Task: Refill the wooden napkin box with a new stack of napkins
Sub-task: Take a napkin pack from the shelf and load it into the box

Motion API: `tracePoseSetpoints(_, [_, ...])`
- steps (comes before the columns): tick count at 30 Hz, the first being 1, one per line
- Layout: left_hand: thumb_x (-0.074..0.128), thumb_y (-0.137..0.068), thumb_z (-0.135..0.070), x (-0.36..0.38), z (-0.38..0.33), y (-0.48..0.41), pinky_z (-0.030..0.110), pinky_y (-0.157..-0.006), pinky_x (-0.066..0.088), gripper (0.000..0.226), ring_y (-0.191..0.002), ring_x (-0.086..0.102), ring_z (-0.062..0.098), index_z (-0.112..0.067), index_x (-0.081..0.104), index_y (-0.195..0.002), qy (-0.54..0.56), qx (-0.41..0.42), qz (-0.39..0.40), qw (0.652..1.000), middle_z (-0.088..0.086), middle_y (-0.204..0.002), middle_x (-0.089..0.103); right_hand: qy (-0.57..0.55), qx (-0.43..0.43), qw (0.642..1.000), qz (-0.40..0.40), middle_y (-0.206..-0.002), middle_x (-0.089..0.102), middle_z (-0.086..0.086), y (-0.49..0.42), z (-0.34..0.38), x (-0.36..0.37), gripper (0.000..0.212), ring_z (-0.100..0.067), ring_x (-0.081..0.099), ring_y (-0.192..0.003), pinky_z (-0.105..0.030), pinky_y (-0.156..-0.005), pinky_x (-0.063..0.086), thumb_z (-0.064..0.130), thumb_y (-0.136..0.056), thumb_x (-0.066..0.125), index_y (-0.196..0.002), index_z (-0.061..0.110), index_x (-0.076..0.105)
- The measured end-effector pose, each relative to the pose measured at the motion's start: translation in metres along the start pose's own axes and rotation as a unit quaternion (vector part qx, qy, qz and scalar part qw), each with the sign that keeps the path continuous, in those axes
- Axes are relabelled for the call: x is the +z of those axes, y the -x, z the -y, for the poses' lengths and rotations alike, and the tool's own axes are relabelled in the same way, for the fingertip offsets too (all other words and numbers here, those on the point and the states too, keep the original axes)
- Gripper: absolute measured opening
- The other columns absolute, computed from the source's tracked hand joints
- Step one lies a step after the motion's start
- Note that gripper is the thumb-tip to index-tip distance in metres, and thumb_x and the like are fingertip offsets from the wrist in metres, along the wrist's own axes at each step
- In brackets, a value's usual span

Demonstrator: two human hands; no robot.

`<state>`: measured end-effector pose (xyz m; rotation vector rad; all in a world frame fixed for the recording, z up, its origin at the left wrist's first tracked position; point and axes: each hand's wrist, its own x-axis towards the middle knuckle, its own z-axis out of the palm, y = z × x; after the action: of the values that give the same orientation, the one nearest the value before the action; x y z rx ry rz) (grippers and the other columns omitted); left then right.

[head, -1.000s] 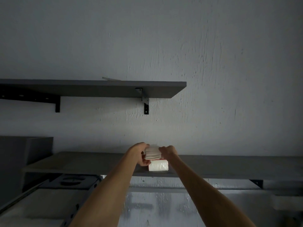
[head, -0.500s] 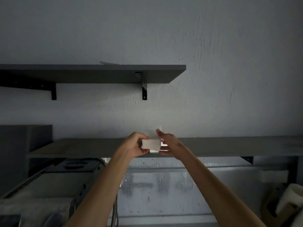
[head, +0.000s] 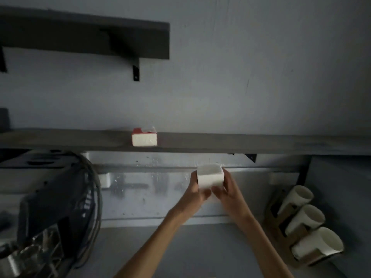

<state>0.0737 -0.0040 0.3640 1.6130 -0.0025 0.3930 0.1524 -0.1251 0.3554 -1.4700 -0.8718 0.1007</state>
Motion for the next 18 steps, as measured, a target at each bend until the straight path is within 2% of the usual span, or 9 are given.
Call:
tracePoseSetpoints(3, [0.048,-0.089,0.009,0.076,0.055,0.004,0.02,-0.088,0.051,0.055,-0.106,0.059,-0.008,-0.028,0.032,-0.127,0.019,-0.022,0.0,1.0,-0.013,-0.119,0.057,0.005,-0.01,1.0,-0.008,-0.13,0.056,-0.002,0.049,-0.051,-0.056,0.065,-0.011,0.054,-0.122,-0.021,-0.094,0.048,-0.016,-0.087,0.05,-0.141,0.016,0.035])
tracePoseSetpoints(5, [0.05,-0.088,0.01,0.121,0.093,0.013,0.017,-0.081,0.052,0.053,-0.1,0.061,-0.01,-0.029,0.038,-0.122,0.032,-0.044,-0.005,0.998,-0.015,-0.114,0.06,-0.004,0.022,1.0,-0.018,-0.132,0.056,-0.001,0.084,-0.088,-0.086,0.067,-0.014,0.053,-0.125,-0.025,-0.095,0.049,-0.016,-0.086,0.049,-0.143,0.016,0.034])
tracePoseSetpoints(7, [0.053,-0.087,0.01,0.157,0.138,0.024,0.016,-0.077,0.053,0.051,-0.096,0.063,-0.009,-0.026,0.042,-0.12,0.036,-0.072,-0.027,0.996,-0.012,-0.109,0.062,-0.013,0.059,0.997,-0.043,-0.13,0.059,0.009,0.121,-0.123,-0.105,0.068,-0.011,0.053,-0.124,-0.025,-0.095,0.049,-0.018,-0.086,0.047,-0.141,0.02,0.036])
tracePoseSetpoints(9, [0.055,-0.086,0.007,0.186,0.182,0.035,0.017,-0.075,0.054,0.047,-0.093,0.063,-0.007,-0.019,0.04,-0.122,0.024,-0.1,-0.048,0.994,-0.005,-0.109,0.061,-0.003,0.086,0.994,-0.061,-0.123,0.061,0.022,0.155,-0.16,-0.118,0.068,-0.004,0.055,-0.12,-0.019,-0.095,0.046,-0.022,-0.087,0.043,-0.136,0.024,0.037])
tracePoseSetpoints(11, [0.056,-0.086,0.007,0.205,0.227,0.05,0.017,-0.072,0.054,0.042,-0.088,0.064,-0.005,-0.017,0.041,-0.117,0.018,-0.137,-0.056,0.989,0.002,-0.108,0.06,0.015,0.11,0.992,-0.062,-0.121,0.061,0.022,0.185,-0.192,-0.122,0.07,-0.006,0.056,-0.119,-0.02,-0.097,0.045,-0.022,-0.088,0.04,-0.134,0.031,0.041])
tracePoseSetpoints(14, [0.059,-0.083,0.012,0.223,0.289,0.079,0.019,-0.08,0.054,0.045,-0.094,0.066,-0.001,-0.017,0.041,-0.113,0.006,-0.195,-0.061,0.979,0.008,-0.11,0.06,0.025,0.166,0.983,-0.069,-0.122,0.057,0.033,0.23,-0.237,-0.123,0.086,0.005,0.05,-0.121,-0.012,-0.099,0.039,-0.02,-0.09,0.038,-0.127,0.058,0.042])
tracePoseSetpoints(16, [0.062,-0.084,0.007,0.23,0.323,0.098,0.025,-0.09,0.054,0.047,-0.103,0.065,0.005,-0.02,0.041,-0.115,-0.008,-0.234,-0.058,0.97,0.007,-0.115,0.061,0.028,0.203,0.976,-0.077,-0.126,0.052,0.038,0.259,-0.266,-0.12,0.079,0.008,0.046,-0.125,-0.01,-0.101,0.037,-0.015,-0.093,0.04,-0.132,0.054,0.039])
tracePoseSetpoints(18, [0.065,-0.084,0.0,0.234,0.348,0.115,0.031,-0.095,0.053,0.046,-0.11,0.063,0.014,-0.02,0.041,-0.119,-0.017,-0.263,-0.057,0.963,0.008,-0.117,0.062,0.011,0.236,0.968,-0.082,-0.13,0.051,0.035,0.285,-0.291,-0.115,0.061,0.003,0.045,-0.129,-0.014,-0.105,0.037,-0.006,-0.096,0.041,-0.137,0.039,0.035])
